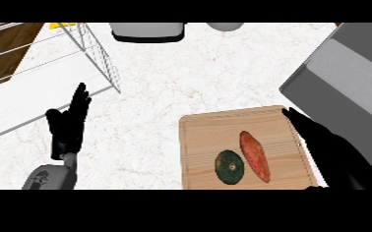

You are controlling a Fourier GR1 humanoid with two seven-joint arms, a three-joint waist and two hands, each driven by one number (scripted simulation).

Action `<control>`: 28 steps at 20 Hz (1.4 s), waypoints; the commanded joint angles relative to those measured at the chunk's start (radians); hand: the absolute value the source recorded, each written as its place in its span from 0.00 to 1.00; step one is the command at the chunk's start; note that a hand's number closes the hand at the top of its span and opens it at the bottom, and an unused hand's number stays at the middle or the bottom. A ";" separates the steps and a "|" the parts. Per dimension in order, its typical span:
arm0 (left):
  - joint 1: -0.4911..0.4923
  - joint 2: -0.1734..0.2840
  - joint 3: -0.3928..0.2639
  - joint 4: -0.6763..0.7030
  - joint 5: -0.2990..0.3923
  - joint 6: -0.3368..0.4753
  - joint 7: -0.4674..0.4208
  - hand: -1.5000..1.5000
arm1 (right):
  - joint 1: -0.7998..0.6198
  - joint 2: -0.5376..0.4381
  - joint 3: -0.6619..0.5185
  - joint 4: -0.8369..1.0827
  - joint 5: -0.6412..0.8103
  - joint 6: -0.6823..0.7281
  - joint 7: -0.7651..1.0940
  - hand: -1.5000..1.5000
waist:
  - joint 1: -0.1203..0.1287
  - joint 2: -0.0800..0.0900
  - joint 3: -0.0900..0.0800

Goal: Pick the sweet potato from the cutting board and place it in the cardboard box

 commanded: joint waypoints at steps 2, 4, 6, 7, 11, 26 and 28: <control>0.056 -0.043 0.004 0.026 -0.024 -0.011 -0.077 0.50 | -0.072 0.113 0.021 0.096 0.040 0.063 0.064 0.00 | -0.003 -0.001 0.001; -0.017 -0.007 0.063 0.085 0.004 -0.055 -0.075 0.50 | -0.005 0.154 0.088 -0.016 0.073 0.066 0.143 0.00 | -0.010 -0.001 0.000; 0.053 -0.043 0.018 -0.010 -0.033 -0.024 -0.020 0.50 | -0.040 0.187 0.058 -0.017 0.086 0.101 0.146 0.00 | -0.007 -0.002 0.001; 0.040 -0.020 0.038 -0.021 -0.024 -0.036 -0.011 0.50 | -0.075 0.220 0.067 0.058 0.093 0.094 0.160 0.00 | -0.004 -0.001 0.001; -0.017 -0.043 0.051 0.058 -0.038 -0.029 -0.035 0.50 | -0.052 0.237 0.104 0.065 0.166 0.105 0.184 0.00 | -0.009 -0.001 0.000; 0.071 -0.060 0.055 -0.014 -0.074 -0.047 -0.023 0.50 | -0.064 0.399 0.130 0.204 0.302 0.116 0.219 0.00 | -0.005 -0.001 0.001; 0.050 -0.029 0.079 -0.067 -0.049 -0.077 0.029 0.50 | -0.132 0.382 0.031 0.292 0.264 0.149 0.157 0.00 | -0.002 -0.001 0.001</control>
